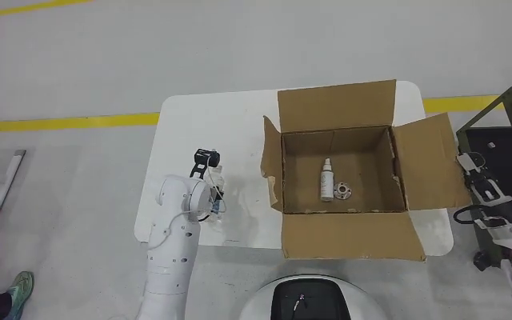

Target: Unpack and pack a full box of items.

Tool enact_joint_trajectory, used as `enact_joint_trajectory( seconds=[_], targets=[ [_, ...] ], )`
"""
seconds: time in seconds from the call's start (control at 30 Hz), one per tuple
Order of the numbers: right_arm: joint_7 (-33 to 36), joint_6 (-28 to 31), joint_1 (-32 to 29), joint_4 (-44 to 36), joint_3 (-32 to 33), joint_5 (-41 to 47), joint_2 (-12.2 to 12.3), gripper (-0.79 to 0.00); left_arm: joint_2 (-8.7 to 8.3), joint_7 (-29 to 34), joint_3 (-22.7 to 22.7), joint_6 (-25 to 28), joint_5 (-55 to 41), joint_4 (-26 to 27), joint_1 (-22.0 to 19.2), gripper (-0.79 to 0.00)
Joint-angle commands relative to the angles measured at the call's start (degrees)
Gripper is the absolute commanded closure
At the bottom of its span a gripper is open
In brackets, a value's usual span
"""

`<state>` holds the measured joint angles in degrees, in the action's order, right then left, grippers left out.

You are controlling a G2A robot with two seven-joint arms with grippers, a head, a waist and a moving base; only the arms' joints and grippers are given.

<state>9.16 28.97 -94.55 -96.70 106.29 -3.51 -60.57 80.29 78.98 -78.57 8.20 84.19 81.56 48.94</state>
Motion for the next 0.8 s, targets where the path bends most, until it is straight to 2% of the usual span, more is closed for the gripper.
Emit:
enact_joint_trajectory(
  seconds=[0.0,0.23,0.3,0.33,0.37,0.43,0.47,0.5,0.57,0.63,0.67,0.77],
  targets=[
    [0.22,0.15,-0.11,0.03,0.23,0.04,-0.04,0.000,-0.07,-0.31,-0.86,-1.56,-0.52,-1.22,-0.50,0.000],
    [1.32,0.61,-0.60,-0.33,-0.09,-0.49,-0.27,0.000,-0.04,-0.91,-1.13,-5.34,-1.24,-6.25,-2.99,0.000],
    [1.59,0.69,-0.82,-0.50,-0.39,-0.69,-0.36,0.000,0.01,-1.32,-0.68,-5.78,-1.20,-7.29,-3.60,-0.071],
    [1.73,0.75,-0.96,-0.67,-0.60,-0.78,-0.41,0.000,0.05,-1.43,-0.55,-6.11,-1.55,-7.69,-3.81,-0.080],
    [1.80,0.85,-1.08,-0.82,-0.75,-0.91,-0.45,0.000,0.08,-1.53,-0.27,-6.19,-1.58,-7.99,-3.98,-0.151],
    [2.10,0.95,-1.28,-0.98,-1.05,-1.04,-0.53,0.000,0.11,-1.81,0.37,-6.12,-1.26,-8.39,-4.16,-0.234],
    [2.14,0.92,-1.29,-1.00,-1.14,-1.08,-0.57,0.000,0.13,-1.93,0.64,-6.00,-1.32,-8.54,-4.21,-0.249],
    [2.21,0.94,-1.27,-0.98,-1.16,-1.25,-0.59,0.000,0.12,-2.00,0.86,-6.00,-1.10,-8.75,-4.26,-0.351],
    [2.30,0.93,-1.15,-0.86,-1.23,-1.33,-0.65,0.000,0.14,-2.14,1.36,-5.98,-0.83,-9.09,-4.29,-0.434],
    [2.52,0.89,-0.94,-0.74,-1.13,-1.43,-0.68,0.000,0.11,-2.07,2.01,-5.69,0.11,-9.13,-4.27,-0.631],
    [2.66,0.83,-0.78,-0.65,-1.03,-1.49,-0.68,0.000,0.14,-2.03,2.09,-5.78,-0.30,-9.19,-4.18,-0.785],
    [3.17,0.69,-0.29,-0.48,-0.69,-1.48,-0.69,0.000,0.15,-1.66,2.31,-5.98,-0.73,-9.23,-4.23,-0.785]
  ],
)
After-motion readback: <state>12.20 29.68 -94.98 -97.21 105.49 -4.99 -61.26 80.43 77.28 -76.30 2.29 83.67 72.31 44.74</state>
